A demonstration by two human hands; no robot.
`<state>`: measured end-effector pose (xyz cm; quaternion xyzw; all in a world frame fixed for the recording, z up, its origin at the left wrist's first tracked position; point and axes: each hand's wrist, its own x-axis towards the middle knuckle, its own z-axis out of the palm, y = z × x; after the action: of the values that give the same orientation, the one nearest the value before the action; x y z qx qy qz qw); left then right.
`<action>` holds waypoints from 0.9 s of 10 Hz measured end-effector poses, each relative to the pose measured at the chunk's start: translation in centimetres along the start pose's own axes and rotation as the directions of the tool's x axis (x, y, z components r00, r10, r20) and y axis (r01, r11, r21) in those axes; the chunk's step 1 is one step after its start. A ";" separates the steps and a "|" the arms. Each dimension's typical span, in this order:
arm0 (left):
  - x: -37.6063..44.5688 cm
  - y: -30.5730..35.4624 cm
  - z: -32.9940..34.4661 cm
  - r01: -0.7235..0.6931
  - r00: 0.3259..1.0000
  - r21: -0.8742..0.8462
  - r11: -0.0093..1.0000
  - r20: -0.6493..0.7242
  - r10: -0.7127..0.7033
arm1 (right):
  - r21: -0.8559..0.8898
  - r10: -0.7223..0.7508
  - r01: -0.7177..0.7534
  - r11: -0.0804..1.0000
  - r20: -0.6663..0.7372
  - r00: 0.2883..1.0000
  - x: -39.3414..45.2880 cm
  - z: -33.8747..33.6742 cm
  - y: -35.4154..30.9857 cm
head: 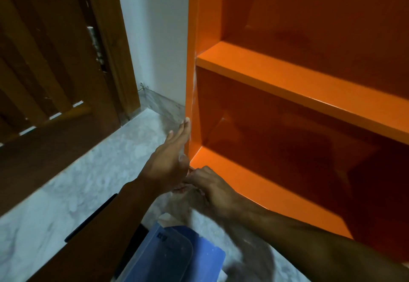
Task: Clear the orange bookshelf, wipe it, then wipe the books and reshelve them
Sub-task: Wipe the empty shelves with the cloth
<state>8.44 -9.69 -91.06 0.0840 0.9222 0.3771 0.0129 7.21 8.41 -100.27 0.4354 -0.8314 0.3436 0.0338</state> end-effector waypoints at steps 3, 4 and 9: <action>0.0 0.1 0.0 0.007 1.000 0.038 0.999 0.001 -0.007 | -0.694 0.129 0.297 0.656 0.491 0.861 1.3 2.1 4.0; -0.1 0.4 0.0 0.039 0.999 0.037 0.999 -0.008 -0.039 | -0.757 0.222 0.408 0.510 0.574 0.788 -0.8 2.6 4.7; -1.4 3.4 0.4 0.193 0.980 0.066 0.979 0.042 -0.196 | -0.850 0.459 0.263 0.456 0.478 0.749 -20.7 -9.4 2.8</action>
<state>10.35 -7.23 -89.01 0.0027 0.9366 0.3434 0.0693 15.64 29.69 -101.99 0.3889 -0.8646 -0.3125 -0.0599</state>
